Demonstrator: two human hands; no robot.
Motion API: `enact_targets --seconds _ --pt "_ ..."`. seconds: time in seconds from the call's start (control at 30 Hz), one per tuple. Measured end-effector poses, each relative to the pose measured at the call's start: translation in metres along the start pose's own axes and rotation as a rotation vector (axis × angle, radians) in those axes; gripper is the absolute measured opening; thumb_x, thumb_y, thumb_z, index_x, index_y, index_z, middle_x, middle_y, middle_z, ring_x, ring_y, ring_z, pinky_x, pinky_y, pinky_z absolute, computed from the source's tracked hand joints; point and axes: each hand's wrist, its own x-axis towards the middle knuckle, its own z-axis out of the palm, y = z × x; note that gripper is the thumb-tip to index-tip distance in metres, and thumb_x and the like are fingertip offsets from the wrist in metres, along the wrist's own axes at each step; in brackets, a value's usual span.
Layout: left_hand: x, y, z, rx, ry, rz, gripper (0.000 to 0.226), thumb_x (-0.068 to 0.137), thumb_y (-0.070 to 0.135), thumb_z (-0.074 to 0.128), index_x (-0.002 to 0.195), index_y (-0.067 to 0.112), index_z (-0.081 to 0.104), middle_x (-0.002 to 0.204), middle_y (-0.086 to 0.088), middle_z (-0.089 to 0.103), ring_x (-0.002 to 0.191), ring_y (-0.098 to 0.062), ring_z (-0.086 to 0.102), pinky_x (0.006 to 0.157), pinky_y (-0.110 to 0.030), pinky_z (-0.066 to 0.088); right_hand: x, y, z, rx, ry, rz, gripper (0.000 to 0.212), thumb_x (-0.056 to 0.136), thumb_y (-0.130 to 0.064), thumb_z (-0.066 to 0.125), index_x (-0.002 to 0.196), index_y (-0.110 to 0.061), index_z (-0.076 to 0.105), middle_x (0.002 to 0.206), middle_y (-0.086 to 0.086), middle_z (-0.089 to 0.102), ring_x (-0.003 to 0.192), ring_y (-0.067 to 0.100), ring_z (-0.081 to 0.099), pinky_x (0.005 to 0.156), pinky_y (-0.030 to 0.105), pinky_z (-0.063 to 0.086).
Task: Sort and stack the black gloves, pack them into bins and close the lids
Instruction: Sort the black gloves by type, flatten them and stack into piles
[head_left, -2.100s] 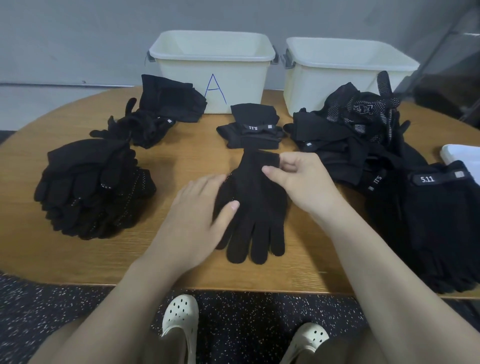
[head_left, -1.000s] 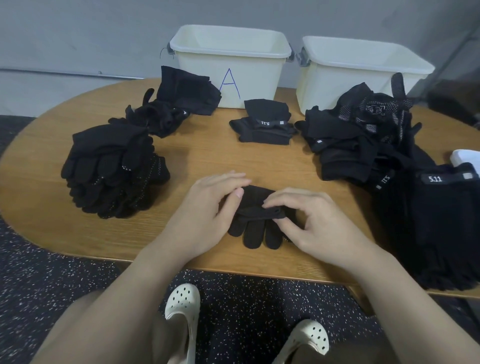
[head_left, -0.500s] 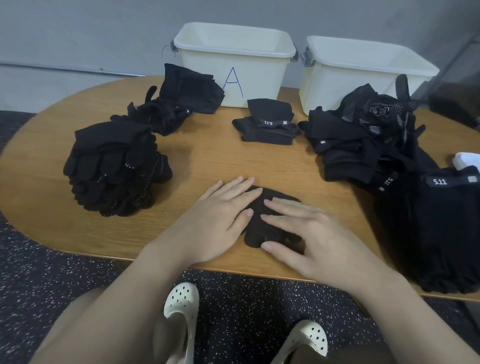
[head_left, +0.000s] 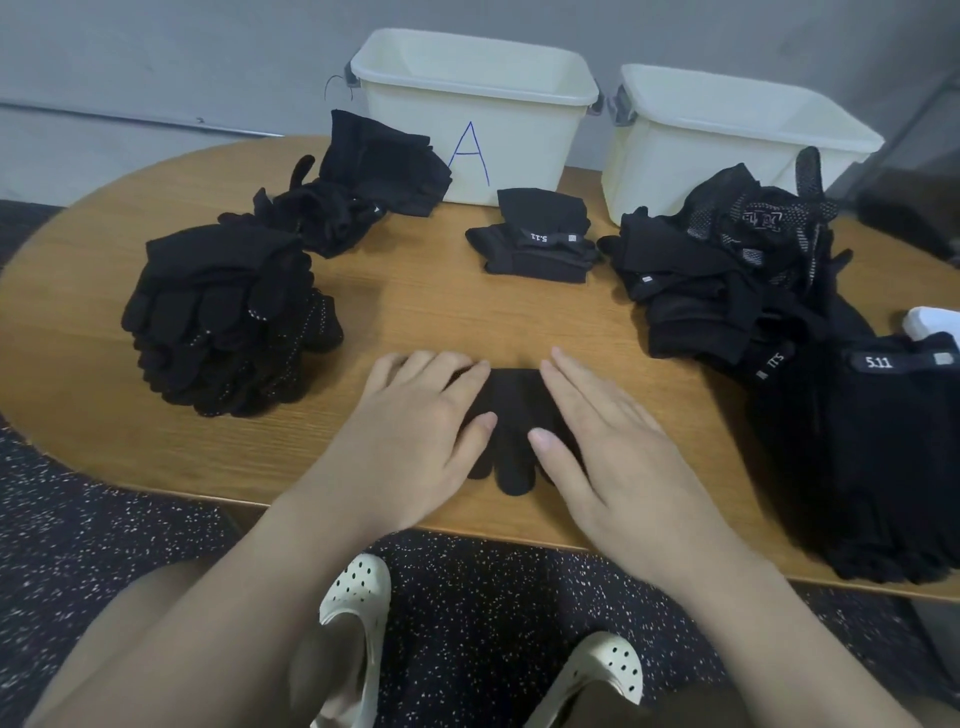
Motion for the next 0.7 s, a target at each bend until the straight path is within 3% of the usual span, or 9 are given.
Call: enact_targets --seconds 0.1,0.2,0.33,0.43,0.57,0.63,0.7 --pt "0.002 -0.001 0.004 -0.051 -0.061 0.058 0.067 0.104 0.051 0.015 0.162 0.022 0.028 0.168 0.007 0.026 0.155 -0.009 0.019 0.128 -0.036 0.007 0.013 0.001 0.009 -0.04 -0.024 -0.042 0.065 0.107 -0.053 0.009 0.165 -0.023 0.007 0.172 -0.009 -0.004 0.155 0.0 -0.01 0.129 0.032 -0.001" --pt "-0.001 -0.002 0.006 -0.04 -0.12 0.043 0.071 0.102 0.053 0.004 0.166 0.021 0.009 0.172 0.007 0.006 0.158 -0.004 0.001 0.129 -0.034 -0.002 0.021 0.0 0.014 -0.059 -0.134 -0.038 0.066 0.104 -0.051 0.003 0.165 -0.023 0.0 0.171 -0.01 -0.01 0.154 0.001 -0.015 0.129 0.036 -0.003" --pt "-0.001 0.0 0.006 -0.011 -0.153 -0.012 0.078 0.097 0.055 -0.004 0.165 0.018 -0.002 0.172 0.005 -0.006 0.157 -0.004 -0.009 0.129 -0.036 -0.005 0.024 0.0 0.015 -0.118 -0.205 0.01 0.064 0.108 -0.05 0.006 0.164 -0.022 -0.008 0.17 -0.009 -0.016 0.154 0.002 -0.019 0.128 0.038 -0.01" --pt "-0.001 0.003 0.006 0.008 -0.163 -0.046 0.08 0.095 0.056 -0.003 0.165 0.018 -0.004 0.172 0.004 -0.009 0.157 -0.004 -0.01 0.129 -0.036 -0.008 0.02 0.006 0.014 -0.135 -0.187 0.087 0.076 0.101 -0.064 0.003 0.163 -0.021 -0.01 0.17 -0.007 -0.017 0.155 0.004 -0.018 0.128 0.04 -0.01" --pt "-0.001 0.006 0.005 -0.006 -0.129 -0.077 0.083 0.094 0.06 0.004 0.166 0.019 0.007 0.173 0.004 0.002 0.157 -0.004 -0.002 0.129 -0.036 -0.004 0.012 0.013 0.015 -0.105 -0.174 0.148 0.095 0.092 -0.081 0.0 0.163 -0.02 -0.011 0.17 -0.007 -0.017 0.154 0.006 -0.021 0.129 0.039 -0.008" --pt "-0.001 0.006 0.004 -0.123 -0.074 -0.108 0.079 0.096 0.062 0.017 0.163 0.021 0.025 0.17 0.007 0.021 0.156 -0.004 0.011 0.13 -0.035 0.002 0.015 0.011 0.009 -0.054 -0.156 0.157 0.099 0.089 -0.084 -0.002 0.165 -0.019 -0.004 0.171 -0.006 -0.012 0.155 0.007 -0.018 0.129 0.039 -0.006" --pt "0.004 0.005 0.001 -0.322 0.013 -0.185 0.068 0.097 0.059 0.031 0.15 0.022 0.05 0.155 0.009 0.048 0.148 -0.01 0.034 0.127 -0.041 0.018 0.025 0.011 0.0 0.027 -0.111 0.151 0.096 0.092 -0.08 0.003 0.165 -0.018 0.012 0.172 -0.005 0.003 0.158 0.009 -0.005 0.129 0.038 -0.002"
